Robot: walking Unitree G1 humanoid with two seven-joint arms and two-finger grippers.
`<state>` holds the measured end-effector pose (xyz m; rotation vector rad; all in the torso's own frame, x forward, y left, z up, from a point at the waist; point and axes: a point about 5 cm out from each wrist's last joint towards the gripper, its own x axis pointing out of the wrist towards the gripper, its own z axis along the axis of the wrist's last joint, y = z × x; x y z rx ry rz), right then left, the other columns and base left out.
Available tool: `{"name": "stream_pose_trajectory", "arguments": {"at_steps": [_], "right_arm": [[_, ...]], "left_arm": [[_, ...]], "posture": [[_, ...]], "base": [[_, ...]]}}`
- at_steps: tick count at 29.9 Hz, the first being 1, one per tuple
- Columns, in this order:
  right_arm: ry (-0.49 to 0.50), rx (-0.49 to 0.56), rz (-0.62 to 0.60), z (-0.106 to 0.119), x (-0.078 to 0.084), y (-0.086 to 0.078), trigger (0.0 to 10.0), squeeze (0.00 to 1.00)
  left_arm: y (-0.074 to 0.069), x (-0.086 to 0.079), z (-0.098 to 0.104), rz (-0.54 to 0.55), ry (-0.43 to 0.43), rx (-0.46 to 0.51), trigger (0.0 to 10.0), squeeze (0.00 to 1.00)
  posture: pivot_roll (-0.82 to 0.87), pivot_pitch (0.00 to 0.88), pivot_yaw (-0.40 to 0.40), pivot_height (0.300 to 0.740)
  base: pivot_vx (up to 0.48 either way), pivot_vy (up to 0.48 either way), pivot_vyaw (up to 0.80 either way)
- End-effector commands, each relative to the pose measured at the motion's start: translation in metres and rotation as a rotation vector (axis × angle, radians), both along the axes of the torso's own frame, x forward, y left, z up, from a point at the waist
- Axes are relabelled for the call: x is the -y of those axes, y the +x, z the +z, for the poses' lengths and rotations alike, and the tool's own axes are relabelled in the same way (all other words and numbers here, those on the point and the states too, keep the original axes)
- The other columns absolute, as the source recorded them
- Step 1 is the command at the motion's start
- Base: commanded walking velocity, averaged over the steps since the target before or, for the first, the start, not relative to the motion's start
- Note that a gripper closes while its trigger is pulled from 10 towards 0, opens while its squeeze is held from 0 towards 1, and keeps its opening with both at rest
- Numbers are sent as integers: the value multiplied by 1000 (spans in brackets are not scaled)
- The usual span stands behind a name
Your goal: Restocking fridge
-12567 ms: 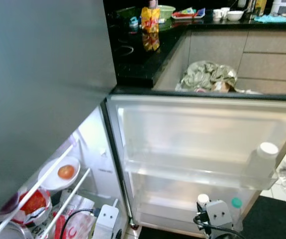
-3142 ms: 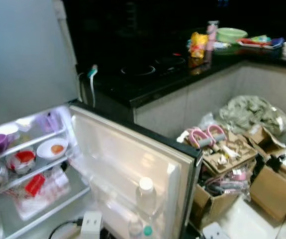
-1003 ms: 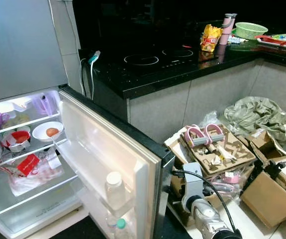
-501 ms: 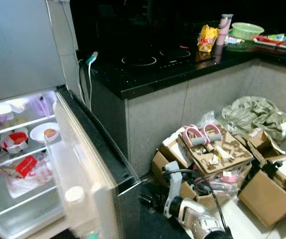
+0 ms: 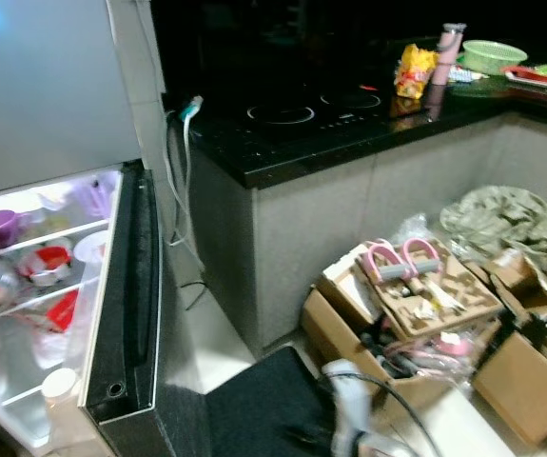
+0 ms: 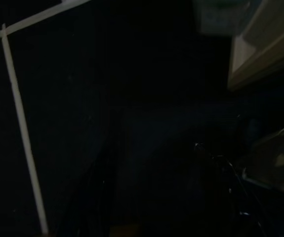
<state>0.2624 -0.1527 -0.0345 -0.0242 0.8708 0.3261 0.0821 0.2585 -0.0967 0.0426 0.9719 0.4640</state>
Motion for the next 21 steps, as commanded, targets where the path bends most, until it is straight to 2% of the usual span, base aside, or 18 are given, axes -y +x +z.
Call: {"name": "stream_pose_trajectory", "arguments": {"at_steps": [1, 4, 7, 11, 15, 16, 17, 18, 21], "right_arm": [[-35, -32, -19, -11, 4, -13, 10000, 0], [-89, -48, -76, -19, 26, -27, 10000, 0], [-64, -61, -141, -24, 37, -37, 10000, 0], [-82, -48, -121, -27, 37, -42, 10000, 0], [-137, -49, -102, -32, 36, -50, 10000, 0], [-138, -48, -106, -33, 36, -50, 10000, 0], [-138, -48, -106, -33, 36, -50, 10000, 0], [-127, -47, -114, -33, 34, -51, 10000, 0], [-111, -39, -114, -33, 31, -50, 10000, 0]], "left_arm": [[-3, 5, -2, 9, -11, -5, 10000, 0], [2, 4, 0, 12, -10, 24, 10000, 0], [13, 6, 3, 3, -15, 70, 10000, 0], [19, 7, 4, -1, -18, 86, 10000, 0], [24, 12, 4, -36, -22, 88, 10000, 0], [32, 5, 7, -42, -18, 95, 10000, 0], [32, 5, 7, -42, -18, 95, 10000, 0], [46, -6, 14, -45, -9, 107, 10000, 0], [53, -13, 18, -53, 0, 105, 10000, 0]], "posture": [[3, 102, -14, 740], [5, 104, -17, 740], [6, 105, -15, 740], [5, 105, -11, 740], [2, 106, -1, 740], [2, 106, 1, 740], [2, 106, 1, 740], [2, 107, 4, 740], [2, 107, 4, 740]], "base": [[0, 0, 0], [0, 0, 0], [0, 0, 0], [0, 0, 0], [0, 0, 747], [0, 0, 800], [0, 0, 800], [0, 0, 800], [0, 0, 800]]}}
